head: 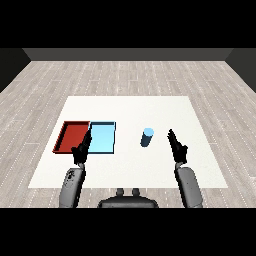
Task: Pick the blue can and put it in the blue box
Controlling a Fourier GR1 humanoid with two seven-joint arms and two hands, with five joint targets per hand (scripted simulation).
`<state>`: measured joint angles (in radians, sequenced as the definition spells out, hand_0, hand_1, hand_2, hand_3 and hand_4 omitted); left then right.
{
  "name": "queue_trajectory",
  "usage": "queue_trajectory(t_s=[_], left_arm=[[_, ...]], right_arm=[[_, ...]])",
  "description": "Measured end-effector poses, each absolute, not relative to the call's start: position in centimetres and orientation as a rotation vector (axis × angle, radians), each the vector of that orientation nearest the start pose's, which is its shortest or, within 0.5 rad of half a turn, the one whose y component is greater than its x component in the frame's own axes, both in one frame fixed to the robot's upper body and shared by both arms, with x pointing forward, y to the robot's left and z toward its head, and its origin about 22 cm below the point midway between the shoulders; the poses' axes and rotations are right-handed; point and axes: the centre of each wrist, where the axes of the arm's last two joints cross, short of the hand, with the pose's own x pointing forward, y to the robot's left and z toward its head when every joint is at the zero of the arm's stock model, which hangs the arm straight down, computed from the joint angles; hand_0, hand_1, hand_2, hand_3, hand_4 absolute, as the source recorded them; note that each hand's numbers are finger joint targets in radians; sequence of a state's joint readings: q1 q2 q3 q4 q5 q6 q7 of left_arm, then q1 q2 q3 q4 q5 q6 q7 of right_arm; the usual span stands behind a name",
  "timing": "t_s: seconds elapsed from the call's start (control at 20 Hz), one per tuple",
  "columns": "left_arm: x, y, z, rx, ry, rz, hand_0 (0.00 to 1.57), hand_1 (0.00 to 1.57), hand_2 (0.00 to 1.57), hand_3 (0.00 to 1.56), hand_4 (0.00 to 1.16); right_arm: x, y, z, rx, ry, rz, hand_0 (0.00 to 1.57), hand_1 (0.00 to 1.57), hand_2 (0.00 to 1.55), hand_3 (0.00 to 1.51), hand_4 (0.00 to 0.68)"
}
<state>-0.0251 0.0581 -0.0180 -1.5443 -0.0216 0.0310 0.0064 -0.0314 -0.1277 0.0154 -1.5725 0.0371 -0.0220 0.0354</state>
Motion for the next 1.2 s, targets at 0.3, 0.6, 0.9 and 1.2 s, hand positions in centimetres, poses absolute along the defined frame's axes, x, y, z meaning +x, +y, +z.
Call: queue_trajectory(t_s=[0.3,0.6,0.9,1.2], left_arm=[[25.0,24.6,0.7,0.079,-1.599,-0.067,0.00,0.00,0.00,0.00,0.00],[25.2,24.9,2.9,-0.019,-1.921,-0.035,0.00,0.00,0.00,0.00,0.00],[24.8,25.3,2.8,-0.060,-2.012,-0.023,0.00,0.00,0.00,0.00,0.00],[25.0,25.2,2.5,-0.071,-2.034,-0.014,0.00,0.00,0.00,0.00,0.00]], right_arm=[[28.4,-27.0,1.8,-0.109,-1.592,0.110,0.00,0.00,0.00,0.00,0.000],[30.3,-27.0,2.8,0.099,-1.781,0.051,0.00,0.00,0.00,0.00,0.000],[31.8,-27.9,2.4,0.172,-1.829,0.030,0.00,0.00,0.00,0.00,0.000],[32.0,-28.6,2.4,0.196,-1.837,0.025,0.00,0.00,0.00,0.00,0.000]])
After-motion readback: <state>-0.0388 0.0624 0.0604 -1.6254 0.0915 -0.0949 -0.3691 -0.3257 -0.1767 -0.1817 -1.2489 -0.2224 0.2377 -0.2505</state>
